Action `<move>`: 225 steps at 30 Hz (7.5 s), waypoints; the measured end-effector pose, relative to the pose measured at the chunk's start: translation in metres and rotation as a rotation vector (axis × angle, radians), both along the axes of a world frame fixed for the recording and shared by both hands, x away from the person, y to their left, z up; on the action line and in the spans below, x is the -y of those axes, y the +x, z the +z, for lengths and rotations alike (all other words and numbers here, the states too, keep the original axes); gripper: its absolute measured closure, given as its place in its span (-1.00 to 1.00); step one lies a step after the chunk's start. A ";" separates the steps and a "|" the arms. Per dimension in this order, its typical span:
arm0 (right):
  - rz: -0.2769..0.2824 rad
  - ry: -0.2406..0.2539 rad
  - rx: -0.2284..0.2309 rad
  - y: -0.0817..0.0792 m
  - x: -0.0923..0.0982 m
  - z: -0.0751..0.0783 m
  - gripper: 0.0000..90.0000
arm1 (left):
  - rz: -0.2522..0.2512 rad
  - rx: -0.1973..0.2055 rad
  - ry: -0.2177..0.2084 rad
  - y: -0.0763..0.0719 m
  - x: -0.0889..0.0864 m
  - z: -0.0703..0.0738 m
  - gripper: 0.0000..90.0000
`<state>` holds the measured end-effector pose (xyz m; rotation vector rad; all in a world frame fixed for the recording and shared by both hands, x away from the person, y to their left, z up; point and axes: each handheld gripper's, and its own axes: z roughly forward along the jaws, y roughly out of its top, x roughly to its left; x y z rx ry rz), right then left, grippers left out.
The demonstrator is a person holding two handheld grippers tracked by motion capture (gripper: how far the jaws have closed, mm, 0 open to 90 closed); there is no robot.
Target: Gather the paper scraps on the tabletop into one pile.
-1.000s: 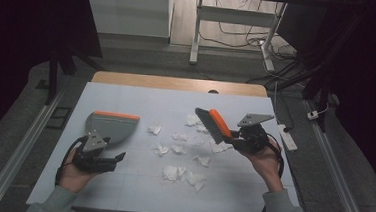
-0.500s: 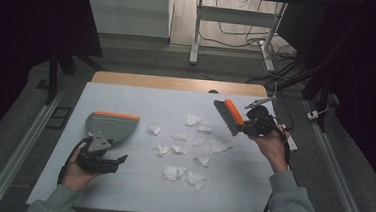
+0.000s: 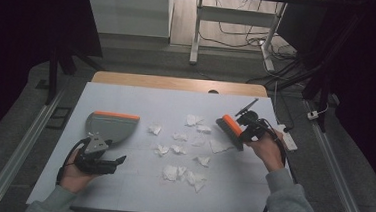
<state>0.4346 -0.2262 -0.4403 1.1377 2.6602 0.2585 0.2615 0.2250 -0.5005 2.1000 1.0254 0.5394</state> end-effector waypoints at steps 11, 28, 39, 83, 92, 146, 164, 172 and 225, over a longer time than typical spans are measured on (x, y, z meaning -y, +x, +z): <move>0.167 0.171 -0.043 -0.032 -0.041 0.001 0.58 | 0.003 -0.008 0.009 -0.001 0.001 0.000 -0.44; 0.124 0.140 0.167 0.040 -0.037 0.020 0.58 | -0.009 -0.023 0.021 0.003 0.003 -0.002 -0.44; 0.214 -0.013 0.153 0.086 -0.071 0.000 0.58 | 0.008 -0.027 0.005 0.005 -0.001 -0.004 -0.43; 0.018 0.029 0.055 -0.027 -0.011 -0.001 0.58 | 0.038 -0.020 0.000 0.002 -0.003 -0.004 -0.45; 0.134 0.073 0.066 -0.041 -0.058 -0.009 0.58 | 0.041 -0.028 0.001 0.001 -0.002 -0.009 -0.45; 0.560 -0.009 0.112 -0.010 -0.081 0.019 0.58 | 0.039 -0.026 0.004 -0.001 -0.001 -0.009 -0.44; 0.396 0.207 0.286 -0.012 -0.051 0.049 0.58 | 0.042 -0.026 0.005 -0.001 -0.001 -0.008 -0.44; 0.440 0.169 0.257 -0.007 -0.083 0.042 0.58 | 0.041 -0.024 0.000 -0.001 -0.002 -0.008 -0.44; 0.704 0.144 0.244 0.006 -0.134 0.027 0.58 | 0.053 -0.022 -0.004 -0.001 -0.005 -0.007 -0.44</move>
